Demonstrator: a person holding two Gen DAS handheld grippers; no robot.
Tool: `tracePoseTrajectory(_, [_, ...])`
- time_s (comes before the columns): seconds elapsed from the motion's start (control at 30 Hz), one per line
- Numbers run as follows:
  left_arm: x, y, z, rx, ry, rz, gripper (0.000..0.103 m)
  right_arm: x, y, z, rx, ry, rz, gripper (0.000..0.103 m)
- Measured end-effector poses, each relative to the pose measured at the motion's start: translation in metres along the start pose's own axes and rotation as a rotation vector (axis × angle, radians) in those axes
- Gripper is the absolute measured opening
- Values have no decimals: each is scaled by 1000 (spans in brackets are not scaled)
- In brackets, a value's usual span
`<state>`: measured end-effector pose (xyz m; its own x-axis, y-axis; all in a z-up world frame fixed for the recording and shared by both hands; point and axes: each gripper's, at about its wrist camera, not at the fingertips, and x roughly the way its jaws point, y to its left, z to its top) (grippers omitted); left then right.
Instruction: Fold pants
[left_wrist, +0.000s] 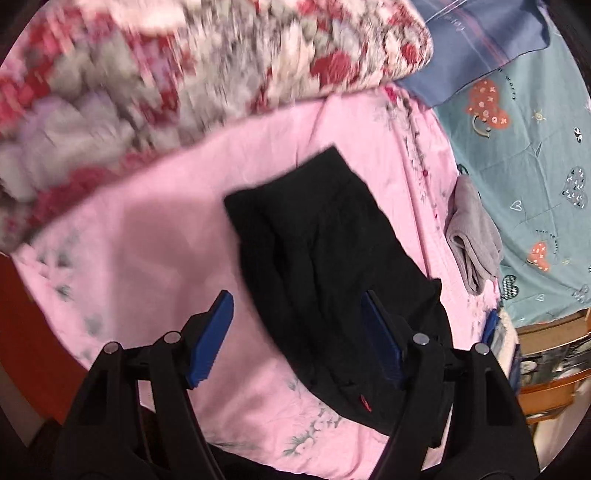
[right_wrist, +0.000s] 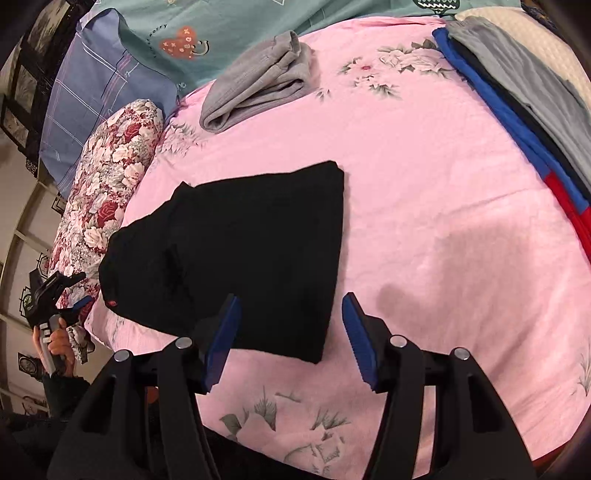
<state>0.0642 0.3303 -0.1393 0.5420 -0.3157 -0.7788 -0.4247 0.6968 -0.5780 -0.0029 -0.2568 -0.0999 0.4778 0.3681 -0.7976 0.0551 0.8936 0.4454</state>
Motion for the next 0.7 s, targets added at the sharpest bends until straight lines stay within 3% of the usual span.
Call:
tracePoseTrajectory(0.07, [20,-3,-3,-7,48,48,72,-7,-10,-1,30,-15,-4,58])
tracePoseTrajectory(0.17, [26,-12,0,4,17,80,75,-18,-21,-1,64,-49,-9,58])
tracePoseTrajectory(0.23, [36,-17,10,8,19,43,83,-21,-25,-2,82,-60,-9,58])
tracePoseTrajectory(0.37, [53,-25,31,4,35,-1,86,-16,-24,0,94,-41,-2,58])
tracePoseTrajectory(0.43, [60,-28,35,22,41,-19,71,-14,-20,0,86,-34,-1,58])
tracePoseTrajectory(0.47, [65,-30,36,41,44,11,28,-14,-17,0,80,-34,-4,58])
tracePoseTrajectory(0.5, [72,-29,36,56,59,29,21,-14,-15,0,77,-35,-8,58])
tracePoseTrajectory(0.6, [65,-27,31,46,8,-8,18,-13,-10,0,76,-31,-26,58])
tracePoseTrajectory(0.7, [44,-35,20,110,-77,-30,18,-7,-2,4,70,-11,-45,58])
